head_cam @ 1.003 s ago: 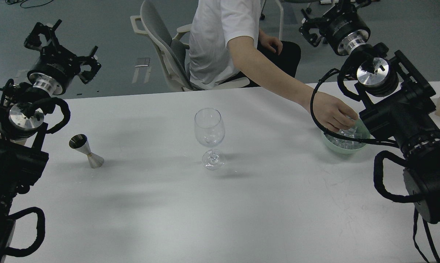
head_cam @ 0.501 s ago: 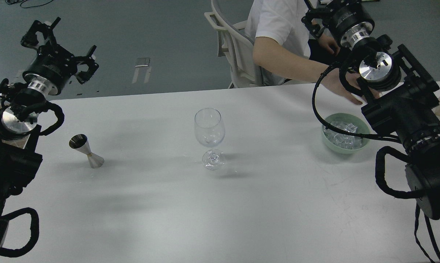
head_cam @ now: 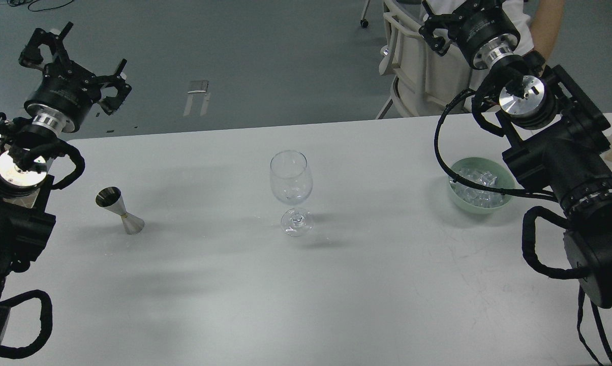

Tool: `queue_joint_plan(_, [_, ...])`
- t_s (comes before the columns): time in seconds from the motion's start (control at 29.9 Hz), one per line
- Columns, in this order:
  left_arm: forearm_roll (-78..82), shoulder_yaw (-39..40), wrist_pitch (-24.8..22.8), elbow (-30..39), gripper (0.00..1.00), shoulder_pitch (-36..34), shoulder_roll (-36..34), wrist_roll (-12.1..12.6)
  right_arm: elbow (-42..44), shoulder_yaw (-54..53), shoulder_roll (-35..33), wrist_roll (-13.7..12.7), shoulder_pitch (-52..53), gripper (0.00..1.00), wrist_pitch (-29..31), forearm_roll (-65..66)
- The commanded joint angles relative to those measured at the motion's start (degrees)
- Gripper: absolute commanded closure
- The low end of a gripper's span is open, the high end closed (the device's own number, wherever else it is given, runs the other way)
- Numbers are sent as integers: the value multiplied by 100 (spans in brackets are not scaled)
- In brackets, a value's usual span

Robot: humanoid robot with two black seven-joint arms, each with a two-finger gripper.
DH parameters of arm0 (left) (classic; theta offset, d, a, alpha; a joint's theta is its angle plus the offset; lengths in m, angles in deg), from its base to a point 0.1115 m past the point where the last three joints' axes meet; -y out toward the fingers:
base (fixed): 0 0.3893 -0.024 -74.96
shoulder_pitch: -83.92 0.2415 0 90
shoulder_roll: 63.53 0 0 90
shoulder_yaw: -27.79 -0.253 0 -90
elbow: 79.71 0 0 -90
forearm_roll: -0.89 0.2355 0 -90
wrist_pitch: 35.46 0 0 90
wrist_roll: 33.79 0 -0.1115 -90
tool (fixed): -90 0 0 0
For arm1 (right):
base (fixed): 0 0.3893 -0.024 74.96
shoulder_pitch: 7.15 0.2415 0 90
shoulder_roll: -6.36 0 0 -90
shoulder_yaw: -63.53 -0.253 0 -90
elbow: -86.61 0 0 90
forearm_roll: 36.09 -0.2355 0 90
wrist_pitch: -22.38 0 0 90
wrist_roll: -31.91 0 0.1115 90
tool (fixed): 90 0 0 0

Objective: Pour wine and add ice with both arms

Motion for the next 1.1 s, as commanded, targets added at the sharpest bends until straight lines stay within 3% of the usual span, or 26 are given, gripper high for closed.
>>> queue_joint_plan(0.0, [67,-37,-8,26,2,17,25,23,-1,8,8,0,-16,0,-3,6])
queue_joint_plan(1.07, [-56,-19,-122,237,2,105,-115,32,-10,-18,-1,-18,-104,0,112,-11])
